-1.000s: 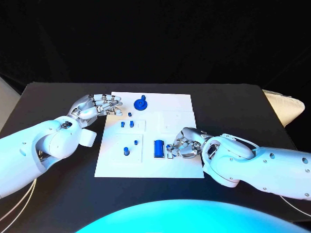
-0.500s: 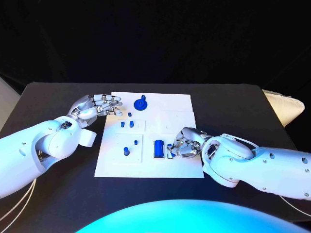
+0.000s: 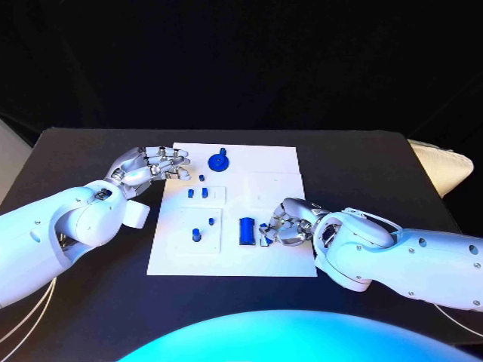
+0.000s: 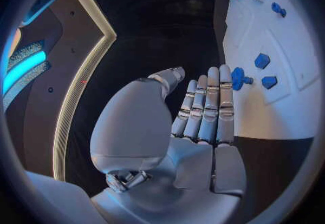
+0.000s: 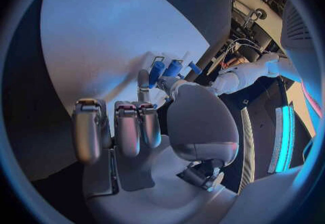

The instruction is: Assemble the parts on the task board

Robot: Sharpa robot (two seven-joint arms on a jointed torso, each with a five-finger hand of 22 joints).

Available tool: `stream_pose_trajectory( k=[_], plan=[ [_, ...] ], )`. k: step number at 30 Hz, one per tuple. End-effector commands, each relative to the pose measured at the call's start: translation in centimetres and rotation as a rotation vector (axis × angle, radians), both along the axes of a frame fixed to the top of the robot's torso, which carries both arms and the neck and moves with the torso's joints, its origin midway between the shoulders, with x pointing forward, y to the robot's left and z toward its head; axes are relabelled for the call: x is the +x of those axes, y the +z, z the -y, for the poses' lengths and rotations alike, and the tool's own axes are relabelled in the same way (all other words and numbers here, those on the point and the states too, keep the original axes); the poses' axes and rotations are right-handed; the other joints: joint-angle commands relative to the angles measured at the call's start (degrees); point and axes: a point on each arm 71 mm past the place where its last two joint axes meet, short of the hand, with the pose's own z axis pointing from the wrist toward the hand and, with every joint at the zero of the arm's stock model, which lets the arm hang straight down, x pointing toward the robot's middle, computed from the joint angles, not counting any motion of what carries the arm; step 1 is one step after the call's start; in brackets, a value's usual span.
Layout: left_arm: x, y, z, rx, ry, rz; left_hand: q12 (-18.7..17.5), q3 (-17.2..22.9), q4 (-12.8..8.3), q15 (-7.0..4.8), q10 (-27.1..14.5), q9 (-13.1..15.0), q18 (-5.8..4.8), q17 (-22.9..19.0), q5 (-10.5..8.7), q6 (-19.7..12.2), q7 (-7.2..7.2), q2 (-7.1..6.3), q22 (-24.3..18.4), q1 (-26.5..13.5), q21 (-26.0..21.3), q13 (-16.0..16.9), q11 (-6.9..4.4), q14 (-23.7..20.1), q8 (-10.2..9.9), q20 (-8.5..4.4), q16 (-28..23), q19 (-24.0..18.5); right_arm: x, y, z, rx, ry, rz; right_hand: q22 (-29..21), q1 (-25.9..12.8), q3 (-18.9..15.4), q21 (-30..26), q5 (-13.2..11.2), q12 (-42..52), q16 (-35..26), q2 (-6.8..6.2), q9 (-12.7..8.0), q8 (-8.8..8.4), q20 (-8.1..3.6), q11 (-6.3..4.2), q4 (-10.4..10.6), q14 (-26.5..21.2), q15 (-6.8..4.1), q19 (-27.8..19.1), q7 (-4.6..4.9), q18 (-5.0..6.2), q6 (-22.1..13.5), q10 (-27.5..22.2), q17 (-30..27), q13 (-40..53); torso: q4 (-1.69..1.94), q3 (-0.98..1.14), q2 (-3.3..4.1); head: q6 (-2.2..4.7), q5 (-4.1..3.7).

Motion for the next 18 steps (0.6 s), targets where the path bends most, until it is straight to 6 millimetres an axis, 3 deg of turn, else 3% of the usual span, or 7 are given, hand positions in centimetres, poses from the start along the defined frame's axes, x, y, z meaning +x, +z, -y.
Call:
stream_pose_trajectory(
  k=[1, 18],
  plan=[
    [-0.06, 0.07, 0.23, -0.012, -0.018, 0.000, 0.17, 0.00, 0.22, -0.05, -0.48, -0.09, -0.77, 0.07, 0.17, -0.34, 1.99, 0.45, -0.09, -0.33, -0.36, 0.00, -0.05, -0.51, 0.39, 0.37, -0.34, -0.19, -0.21, 0.02, -0.31, 0.009, 0.019, -0.006, 13.75, -0.92, -0.34, 0.11, 0.54, 0.20, 0.35, -0.59, 0.09, 0.39, -0.31, -0.30, 0.62, 6.09, -0.35, 5.31, -0.04, -0.73, 0.56, 5.98, 15.10, 15.08, -0.01, 0.02, 0.02, 0.00, 0.03],
    [-0.05, 0.03, 0.23, -0.012, -0.017, -0.001, 0.18, 0.01, 0.27, -0.05, -0.50, -0.09, -0.77, 0.09, 0.18, -0.35, 1.99, 0.48, -0.11, -0.35, -0.40, 0.00, -0.05, -0.52, 0.41, 0.38, -0.36, -0.19, -0.22, 0.10, -0.17, 0.016, 0.014, -0.001, 13.75, -4.48, -1.62, 0.12, 0.87, 0.20, 0.35, -0.83, 0.15, 0.51, -0.29, -0.25, 0.94, 6.09, -0.31, 5.31, -0.01, -0.73, 0.66, 5.98, 15.10, 15.08, 0.00, 0.01, 0.02, 0.00, -0.03]
  ],
)
